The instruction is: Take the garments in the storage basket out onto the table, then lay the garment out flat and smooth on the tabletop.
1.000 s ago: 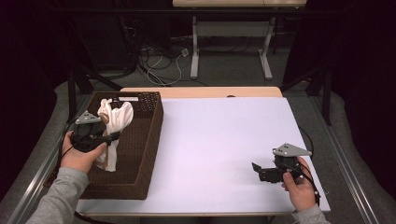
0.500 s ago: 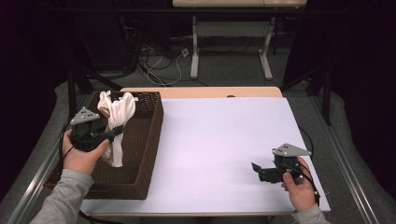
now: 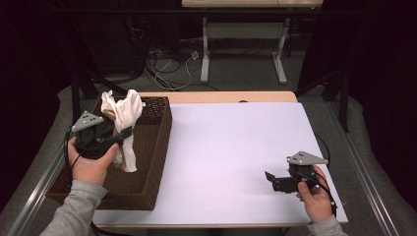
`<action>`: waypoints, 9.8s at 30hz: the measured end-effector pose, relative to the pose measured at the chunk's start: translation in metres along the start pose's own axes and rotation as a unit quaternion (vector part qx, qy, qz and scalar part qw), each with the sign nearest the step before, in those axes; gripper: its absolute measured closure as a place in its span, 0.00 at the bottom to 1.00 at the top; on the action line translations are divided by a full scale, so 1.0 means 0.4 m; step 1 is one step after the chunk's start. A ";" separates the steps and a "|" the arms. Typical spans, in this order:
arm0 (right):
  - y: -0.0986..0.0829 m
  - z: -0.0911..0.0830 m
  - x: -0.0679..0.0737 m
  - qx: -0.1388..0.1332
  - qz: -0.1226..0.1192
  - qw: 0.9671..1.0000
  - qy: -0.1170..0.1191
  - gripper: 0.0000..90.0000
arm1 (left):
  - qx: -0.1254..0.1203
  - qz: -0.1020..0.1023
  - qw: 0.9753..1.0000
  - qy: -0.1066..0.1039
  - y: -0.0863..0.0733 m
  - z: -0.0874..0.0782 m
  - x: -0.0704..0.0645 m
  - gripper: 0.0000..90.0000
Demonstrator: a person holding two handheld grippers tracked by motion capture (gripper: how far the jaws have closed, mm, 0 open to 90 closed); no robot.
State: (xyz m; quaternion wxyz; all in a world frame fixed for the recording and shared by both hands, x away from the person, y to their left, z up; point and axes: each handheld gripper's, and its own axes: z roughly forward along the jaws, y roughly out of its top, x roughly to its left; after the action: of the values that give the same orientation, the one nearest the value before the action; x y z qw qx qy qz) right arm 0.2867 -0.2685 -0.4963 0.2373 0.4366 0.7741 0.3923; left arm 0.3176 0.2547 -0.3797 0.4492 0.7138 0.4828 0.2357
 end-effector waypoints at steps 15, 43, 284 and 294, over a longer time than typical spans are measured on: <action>0.001 -0.002 0.002 0.001 0.002 1.000 -0.001 0.07 | -0.003 0.020 1.000 -0.022 0.035 0.039 -0.091 0.76; 0.002 -0.004 0.000 -0.003 0.005 1.000 0.002 0.07 | -0.011 0.058 0.991 -0.116 0.075 0.165 -0.311 0.77; -0.087 0.053 0.202 0.039 -0.082 0.995 0.035 0.92 | 0.136 0.074 0.967 -0.202 -0.258 0.465 -0.496 0.61; -0.088 0.052 0.203 0.040 -0.079 0.995 0.038 0.94 | 0.145 0.062 0.961 -0.228 -0.265 0.473 -0.506 0.82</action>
State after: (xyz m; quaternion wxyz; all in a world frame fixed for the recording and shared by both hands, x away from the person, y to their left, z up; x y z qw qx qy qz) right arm 0.2431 -0.2010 -0.5389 0.2199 0.3677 0.8300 0.3571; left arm 0.3271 0.0078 -0.5441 0.4237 0.8346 0.3514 0.0214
